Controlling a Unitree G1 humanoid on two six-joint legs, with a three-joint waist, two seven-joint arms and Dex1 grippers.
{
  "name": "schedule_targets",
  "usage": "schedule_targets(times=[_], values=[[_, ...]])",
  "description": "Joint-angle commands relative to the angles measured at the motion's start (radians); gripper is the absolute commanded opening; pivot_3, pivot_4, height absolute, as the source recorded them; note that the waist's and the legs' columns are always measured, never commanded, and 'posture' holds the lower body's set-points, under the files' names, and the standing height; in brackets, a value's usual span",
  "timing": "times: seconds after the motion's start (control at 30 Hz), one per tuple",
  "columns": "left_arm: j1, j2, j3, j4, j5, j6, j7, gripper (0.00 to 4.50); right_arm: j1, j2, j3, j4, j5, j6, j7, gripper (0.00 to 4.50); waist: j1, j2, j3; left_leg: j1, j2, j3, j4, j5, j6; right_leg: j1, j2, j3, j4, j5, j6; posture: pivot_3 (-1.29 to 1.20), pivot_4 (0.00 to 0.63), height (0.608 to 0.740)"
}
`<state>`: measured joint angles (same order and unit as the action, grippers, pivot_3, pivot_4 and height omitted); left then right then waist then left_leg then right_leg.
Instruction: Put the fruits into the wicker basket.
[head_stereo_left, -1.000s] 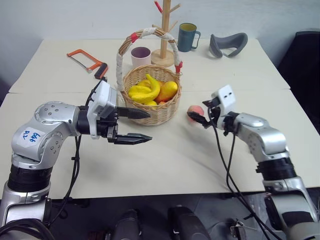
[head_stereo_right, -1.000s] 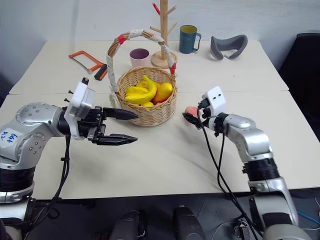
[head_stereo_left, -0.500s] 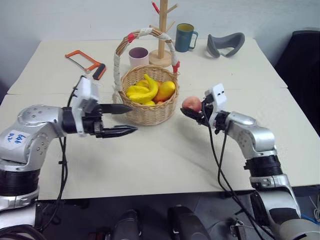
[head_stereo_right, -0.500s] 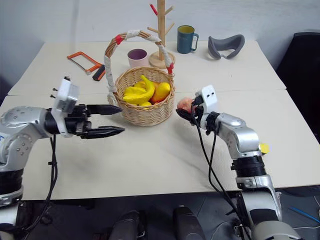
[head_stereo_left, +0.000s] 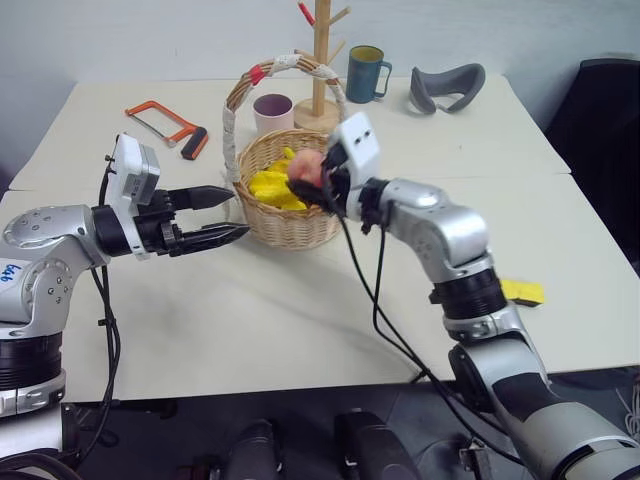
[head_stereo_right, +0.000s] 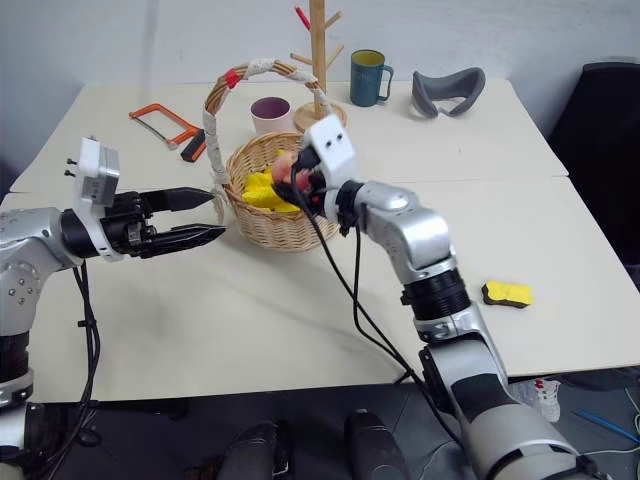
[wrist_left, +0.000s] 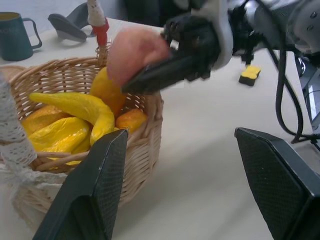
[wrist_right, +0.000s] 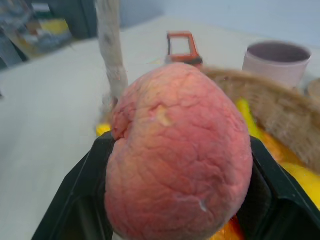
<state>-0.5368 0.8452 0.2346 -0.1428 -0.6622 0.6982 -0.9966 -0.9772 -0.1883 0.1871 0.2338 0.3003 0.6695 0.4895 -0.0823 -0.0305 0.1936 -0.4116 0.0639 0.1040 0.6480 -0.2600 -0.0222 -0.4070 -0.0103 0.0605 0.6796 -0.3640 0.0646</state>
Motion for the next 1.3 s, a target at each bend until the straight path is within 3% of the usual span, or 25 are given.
schedule_targets(times=[0.03, 0.1, 0.3, 0.43, 0.67, 0.87, 0.97, 1.13, 1.3], values=[[-0.009, 0.012, 0.033, -0.019, -0.011, -0.016, 0.006, 3.56, -0.040, -0.005, -0.034, -0.010, -0.017, -0.046, 0.012, 3.77, -0.001, 0.000, 0.000, -0.003, 0.000, 0.000, 0.001, 0.000, 0.000, -0.003, -0.001, 0.000, 0.002, 0.000, 0.000, 0.00, 0.150, 0.740], [0.003, 0.013, 0.037, -0.005, 0.003, -0.031, 0.010, 3.56, -0.040, -0.017, -0.051, -0.055, -0.006, -0.026, 0.020, 4.44, -0.002, 0.000, 0.000, -0.007, 0.000, 0.000, 0.003, 0.000, 0.000, -0.006, 0.000, 0.000, 0.005, 0.000, 0.000, 0.00, 0.150, 0.740], [0.022, 0.003, 0.054, -0.040, -0.018, -0.030, 0.037, 3.56, -0.015, -0.070, -0.247, -0.243, 0.132, 0.146, -0.022, 4.44, -0.002, 0.000, 0.000, -0.009, 0.001, -0.001, 0.002, 0.000, -0.001, -0.009, 0.000, -0.001, 0.007, 0.000, 0.000, 0.00, 0.150, 0.740], [0.015, -0.011, 0.048, -0.089, -0.043, -0.025, 0.051, 3.56, -0.039, -0.104, -0.282, -0.163, 0.097, 0.124, -0.052, 4.44, -0.002, 0.000, 0.000, -0.009, 0.001, -0.001, 0.003, 0.001, 0.000, -0.008, 0.000, -0.001, 0.003, 0.000, 0.000, 0.00, 0.150, 0.740], [-0.034, -0.038, 0.024, -0.101, -0.046, -0.029, 0.071, 3.56, -0.192, -0.036, -0.233, 0.204, -0.005, -0.089, -0.034, 4.44, -0.014, 0.000, 0.000, -0.007, 0.001, 0.001, 0.001, 0.006, -0.004, -0.011, 0.002, 0.001, 0.009, 0.000, 0.000, 0.00, 0.150, 0.740], [-0.063, -0.044, 0.006, -0.087, -0.030, -0.050, 0.068, 3.56, -0.367, 0.041, -0.217, 0.638, -0.102, -0.352, -0.037, 4.44, -0.029, 0.000, 0.000, -0.008, 0.001, 0.001, 0.000, 0.007, -0.004, -0.013, 0.002, 0.001, 0.010, 0.000, -0.001, 0.00, 0.150, 0.740], [-0.067, -0.049, 0.005, -0.098, -0.034, -0.051, 0.078, 3.56, -0.410, 0.051, -0.223, 0.757, -0.126, -0.431, -0.038, 3.91, -0.028, 0.000, 0.000, -0.009, 0.000, 0.001, 0.001, 0.007, -0.004, -0.013, 0.001, 0.001, 0.010, 0.000, -0.001, 0.00, 0.150, 0.740], [-0.057, -0.057, 0.005, -0.123, -0.045, -0.046, 0.087, 3.56, -0.431, 0.050, -0.224, 0.806, -0.150, -0.501, -0.030, 2.17, -0.028, 0.000, 0.000, -0.009, 0.000, 0.001, 0.001, 0.006, -0.004, -0.012, 0.001, 0.000, 0.010, 0.000, -0.001, 0.00, 0.150, 0.740], [-0.075, -0.075, -0.016, -0.124, -0.047, -0.050, 0.086, 3.56, -0.392, 0.046, -0.214, 0.714, -0.178, -0.527, -0.056, 0.46, -0.031, 0.000, 0.000, -0.009, 0.001, 0.001, 0.001, 0.007, -0.004, -0.013, 0.001, 0.000, 0.011, 0.000, -0.001, 0.00, 0.150, 0.740]])
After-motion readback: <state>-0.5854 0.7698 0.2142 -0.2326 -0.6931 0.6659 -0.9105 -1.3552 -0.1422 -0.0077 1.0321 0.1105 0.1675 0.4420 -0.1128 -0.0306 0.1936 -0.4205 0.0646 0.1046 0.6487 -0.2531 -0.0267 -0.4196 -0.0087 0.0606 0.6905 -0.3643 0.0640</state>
